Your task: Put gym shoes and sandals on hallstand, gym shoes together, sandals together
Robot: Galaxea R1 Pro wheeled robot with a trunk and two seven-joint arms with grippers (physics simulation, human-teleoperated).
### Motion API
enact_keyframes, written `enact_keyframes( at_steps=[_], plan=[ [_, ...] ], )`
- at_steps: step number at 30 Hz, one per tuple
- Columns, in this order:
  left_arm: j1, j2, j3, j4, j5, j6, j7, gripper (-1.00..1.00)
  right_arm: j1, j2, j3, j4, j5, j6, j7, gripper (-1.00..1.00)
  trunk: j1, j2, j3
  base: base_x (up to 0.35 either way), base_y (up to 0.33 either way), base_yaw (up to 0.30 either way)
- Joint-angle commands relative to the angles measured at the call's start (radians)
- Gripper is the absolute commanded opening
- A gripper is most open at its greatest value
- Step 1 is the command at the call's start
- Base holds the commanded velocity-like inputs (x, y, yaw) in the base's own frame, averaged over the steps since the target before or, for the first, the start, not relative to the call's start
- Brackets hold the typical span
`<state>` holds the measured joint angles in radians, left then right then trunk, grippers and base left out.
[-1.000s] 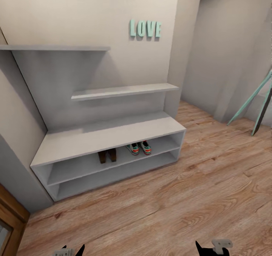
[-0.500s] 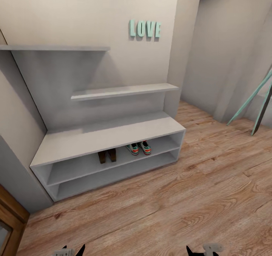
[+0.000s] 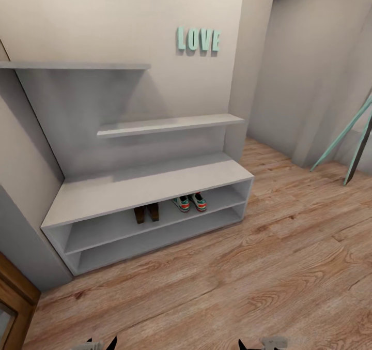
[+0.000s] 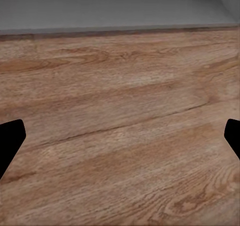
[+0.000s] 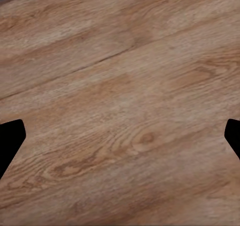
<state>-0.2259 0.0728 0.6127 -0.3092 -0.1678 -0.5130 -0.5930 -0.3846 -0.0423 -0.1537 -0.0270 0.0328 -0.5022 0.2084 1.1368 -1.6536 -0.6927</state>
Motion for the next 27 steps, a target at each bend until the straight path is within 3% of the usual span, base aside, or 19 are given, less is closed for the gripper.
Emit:
enact_keyframes(
  at_steps=[1,9,18,27],
  plan=[
    [0.000,0.000,0.010,0.002,-0.010,-0.007,-0.004,1.00,0.000,0.006,-0.009,0.001,0.003,-0.002,0.006,1.00,0.000,0.000,-0.001,0.000,0.000,0.000],
    [0.007,0.002,0.013,0.001,-0.005,-0.008,-0.003,1.00,0.000,0.008,-0.009,0.001,0.002,-0.003,0.006,1.00,0.000,0.000,-0.001,0.000,0.000,0.000],
    [0.018,0.002,0.058,-0.006,0.015,-0.008,-0.005,1.00,0.001,0.008,-0.009,0.001,0.002,-0.002,0.006,1.00,0.000,0.000,-0.001,0.000,0.000,0.000],
    [0.018,0.002,0.065,-0.008,0.017,-0.010,-0.005,1.00,0.001,0.008,-0.009,0.001,0.002,-0.002,0.006,1.00,0.000,0.000,-0.001,0.000,0.000,0.000]
  ],
)
